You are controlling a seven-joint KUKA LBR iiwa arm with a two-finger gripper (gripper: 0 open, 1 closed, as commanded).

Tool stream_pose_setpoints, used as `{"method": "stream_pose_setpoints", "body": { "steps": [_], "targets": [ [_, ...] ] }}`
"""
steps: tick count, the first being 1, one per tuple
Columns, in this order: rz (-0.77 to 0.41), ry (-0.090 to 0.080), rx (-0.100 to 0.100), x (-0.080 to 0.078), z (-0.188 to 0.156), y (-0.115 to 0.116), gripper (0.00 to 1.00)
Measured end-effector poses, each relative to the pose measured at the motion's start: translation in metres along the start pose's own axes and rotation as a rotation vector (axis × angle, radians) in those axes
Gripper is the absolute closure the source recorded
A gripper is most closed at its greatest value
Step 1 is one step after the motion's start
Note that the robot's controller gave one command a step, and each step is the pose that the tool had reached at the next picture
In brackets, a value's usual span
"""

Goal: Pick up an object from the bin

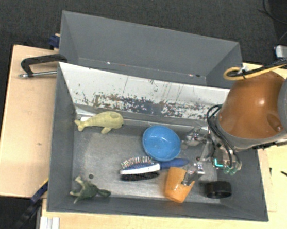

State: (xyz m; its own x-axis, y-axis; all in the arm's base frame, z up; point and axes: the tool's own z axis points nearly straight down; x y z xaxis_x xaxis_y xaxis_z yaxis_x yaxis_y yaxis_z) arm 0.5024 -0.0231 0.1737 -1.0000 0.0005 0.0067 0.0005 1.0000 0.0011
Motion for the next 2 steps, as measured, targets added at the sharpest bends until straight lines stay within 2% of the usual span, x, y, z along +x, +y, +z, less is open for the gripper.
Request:
{"method": "stream_pose_setpoints", "body": {
  "steps": [1, 2],
  "targets": [
    [-0.248, -0.023, 0.001, -0.0035, 0.1009, 0.0154, 0.0],
    [-0.25, -0.032, 0.0, -0.0058, 0.0979, 0.0167, 1.0]
  ]
}}
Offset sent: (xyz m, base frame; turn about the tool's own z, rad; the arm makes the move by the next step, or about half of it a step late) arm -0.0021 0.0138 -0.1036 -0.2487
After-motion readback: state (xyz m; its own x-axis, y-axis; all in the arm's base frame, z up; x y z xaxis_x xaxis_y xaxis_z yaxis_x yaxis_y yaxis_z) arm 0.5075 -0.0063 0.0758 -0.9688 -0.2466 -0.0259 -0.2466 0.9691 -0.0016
